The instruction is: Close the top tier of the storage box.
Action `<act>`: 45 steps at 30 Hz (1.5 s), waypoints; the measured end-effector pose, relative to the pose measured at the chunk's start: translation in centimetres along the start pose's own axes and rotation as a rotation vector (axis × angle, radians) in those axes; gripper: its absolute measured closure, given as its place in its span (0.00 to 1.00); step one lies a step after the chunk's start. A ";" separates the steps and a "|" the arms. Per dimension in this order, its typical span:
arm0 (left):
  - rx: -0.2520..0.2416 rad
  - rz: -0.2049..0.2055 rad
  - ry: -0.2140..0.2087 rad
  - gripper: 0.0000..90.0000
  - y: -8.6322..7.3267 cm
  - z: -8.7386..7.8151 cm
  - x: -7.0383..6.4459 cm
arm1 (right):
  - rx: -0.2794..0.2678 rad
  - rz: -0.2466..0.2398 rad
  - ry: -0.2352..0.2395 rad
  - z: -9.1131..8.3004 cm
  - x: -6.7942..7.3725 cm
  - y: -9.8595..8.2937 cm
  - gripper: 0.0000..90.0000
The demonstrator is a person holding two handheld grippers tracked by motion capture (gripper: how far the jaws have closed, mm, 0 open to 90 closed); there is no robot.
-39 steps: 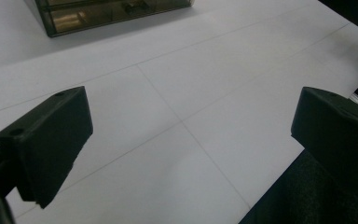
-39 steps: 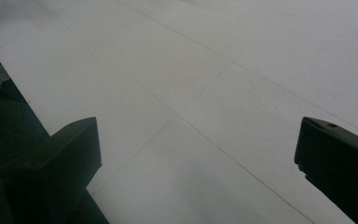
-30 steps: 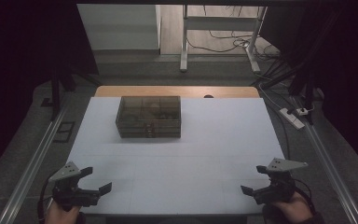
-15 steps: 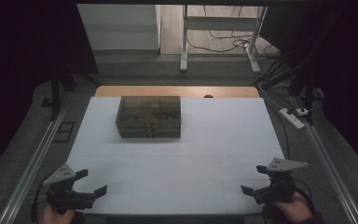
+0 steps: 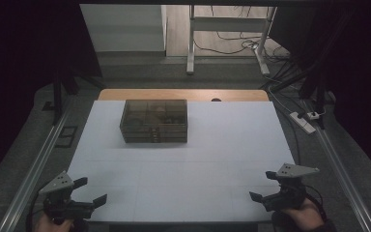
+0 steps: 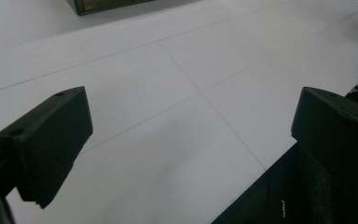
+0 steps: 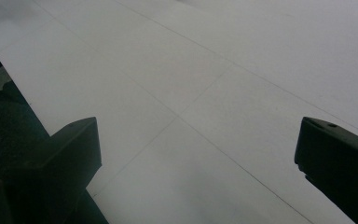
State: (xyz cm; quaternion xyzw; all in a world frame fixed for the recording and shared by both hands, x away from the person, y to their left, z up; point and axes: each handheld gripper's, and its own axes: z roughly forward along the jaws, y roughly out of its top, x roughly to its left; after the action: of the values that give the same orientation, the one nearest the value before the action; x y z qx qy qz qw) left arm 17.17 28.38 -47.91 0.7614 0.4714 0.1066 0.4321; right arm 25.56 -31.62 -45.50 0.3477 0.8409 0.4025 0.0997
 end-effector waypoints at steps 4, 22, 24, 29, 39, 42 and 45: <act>0.010 -0.002 0.007 0.00 -0.1 -0.2 0.1 | 0.000 -0.001 0.000 0.0 0.0 0.0 0.00; 0.047 0.026 0.023 0.00 -0.5 -0.5 0.0 | -0.002 -0.003 0.001 0.0 0.0 0.0 0.00; 0.049 0.030 0.020 0.00 -0.5 -0.5 0.0 | -0.002 -0.003 0.001 0.0 0.0 0.0 0.00; 0.067 0.041 0.018 0.00 -0.5 -0.5 -0.1 | 0.002 -0.002 0.000 0.0 0.0 0.0 0.00; 0.107 0.045 0.012 0.00 -0.8 -0.6 -0.1 | 0.002 -0.002 0.000 0.0 0.0 0.0 0.00; 0.128 0.050 0.007 0.00 -0.8 -0.5 -0.1 | 0.005 -0.004 0.000 0.0 0.0 0.0 0.00; 0.144 0.062 0.011 0.00 -0.8 -0.4 -0.2 | 0.005 -0.004 0.000 0.0 0.0 0.0 0.00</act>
State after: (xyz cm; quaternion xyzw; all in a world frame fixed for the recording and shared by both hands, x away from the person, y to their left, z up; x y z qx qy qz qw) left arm 16.35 28.55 -48.19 0.8042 0.4564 0.0898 0.3700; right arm 25.55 -31.57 -45.48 0.3464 0.8427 0.4001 0.0993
